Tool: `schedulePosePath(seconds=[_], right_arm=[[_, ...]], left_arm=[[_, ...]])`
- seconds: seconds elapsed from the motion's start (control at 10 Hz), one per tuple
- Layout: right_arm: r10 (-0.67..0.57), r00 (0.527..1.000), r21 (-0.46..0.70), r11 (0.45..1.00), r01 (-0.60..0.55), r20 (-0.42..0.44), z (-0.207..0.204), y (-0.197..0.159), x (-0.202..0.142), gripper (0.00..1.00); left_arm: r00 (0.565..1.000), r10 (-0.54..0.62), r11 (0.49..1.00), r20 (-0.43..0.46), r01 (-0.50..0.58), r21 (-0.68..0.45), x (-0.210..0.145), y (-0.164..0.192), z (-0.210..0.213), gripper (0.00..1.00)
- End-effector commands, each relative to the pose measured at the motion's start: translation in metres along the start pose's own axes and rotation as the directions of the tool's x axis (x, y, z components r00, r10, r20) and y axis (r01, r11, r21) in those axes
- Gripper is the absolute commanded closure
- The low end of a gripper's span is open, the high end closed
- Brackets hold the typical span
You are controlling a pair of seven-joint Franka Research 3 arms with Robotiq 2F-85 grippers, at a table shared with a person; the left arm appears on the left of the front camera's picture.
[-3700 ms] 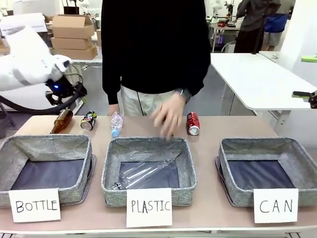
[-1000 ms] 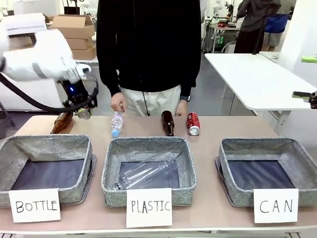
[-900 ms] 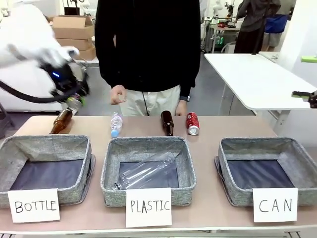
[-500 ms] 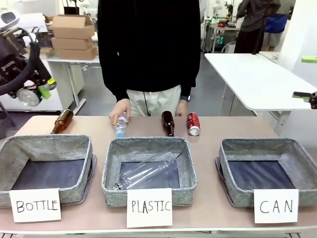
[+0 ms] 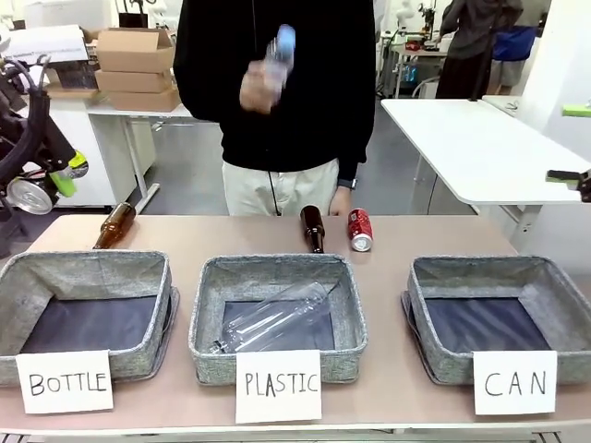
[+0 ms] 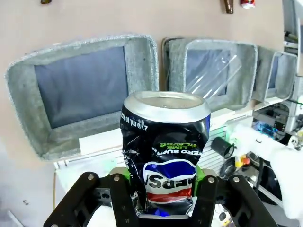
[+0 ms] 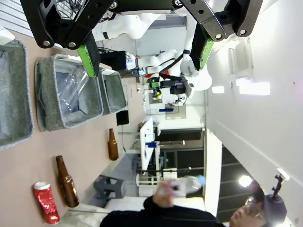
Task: Sort the can waste into the basket.
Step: Pick up the can waste from the table and place it in the right Fabric basket.
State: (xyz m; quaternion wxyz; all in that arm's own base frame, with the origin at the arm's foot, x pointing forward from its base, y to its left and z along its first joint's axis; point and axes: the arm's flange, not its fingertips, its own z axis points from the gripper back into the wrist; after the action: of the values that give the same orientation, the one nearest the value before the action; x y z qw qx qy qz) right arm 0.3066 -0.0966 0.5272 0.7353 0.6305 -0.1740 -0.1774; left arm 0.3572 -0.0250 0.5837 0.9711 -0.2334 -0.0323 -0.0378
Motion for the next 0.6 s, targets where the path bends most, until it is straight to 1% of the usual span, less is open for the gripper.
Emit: schedulePosePath(seconds=[0.0, 0.1, 0.2, 0.3, 0.4, 0.5], right_arm=[[0.049, 0.998, -0.050, 0.998, -0.047, 0.035, 0.041, 0.011, -0.010, 0.00], [0.042, 0.996, -0.075, 0.997, -0.035, 0.084, 0.079, 0.003, -0.010, 0.00], [0.039, 0.990, -0.124, 0.992, -0.022, 0.134, 0.115, -0.011, -0.010, 0.00], [0.014, 0.982, -0.126, 0.992, 0.010, 0.186, 0.154, -0.028, -0.020, 0.00], [-0.016, 0.974, -0.110, 0.993, 0.042, 0.227, 0.186, -0.047, -0.031, 0.00], [-0.054, 0.965, -0.106, 0.991, 0.083, 0.255, 0.214, -0.069, -0.041, 0.00]], left_arm=[[0.983, -0.185, 0.983, 0.013, 0.185, -0.009, 0.020, -0.046, -0.023, 0.62], [0.921, -0.387, 0.922, -0.034, 0.387, 0.005, 0.058, -0.116, -0.052, 0.62], [0.816, -0.579, 0.815, 0.006, 0.578, 0.035, 0.086, -0.210, -0.083, 0.62], [0.688, -0.726, 0.687, -0.003, 0.725, 0.051, 0.088, -0.285, -0.109, 0.62], [0.573, -0.819, 0.572, 0.004, 0.818, 0.060, 0.082, -0.344, -0.135, 0.62], [0.448, -0.891, 0.453, 0.070, 0.888, 0.083, 0.069, -0.387, -0.169, 0.62]])
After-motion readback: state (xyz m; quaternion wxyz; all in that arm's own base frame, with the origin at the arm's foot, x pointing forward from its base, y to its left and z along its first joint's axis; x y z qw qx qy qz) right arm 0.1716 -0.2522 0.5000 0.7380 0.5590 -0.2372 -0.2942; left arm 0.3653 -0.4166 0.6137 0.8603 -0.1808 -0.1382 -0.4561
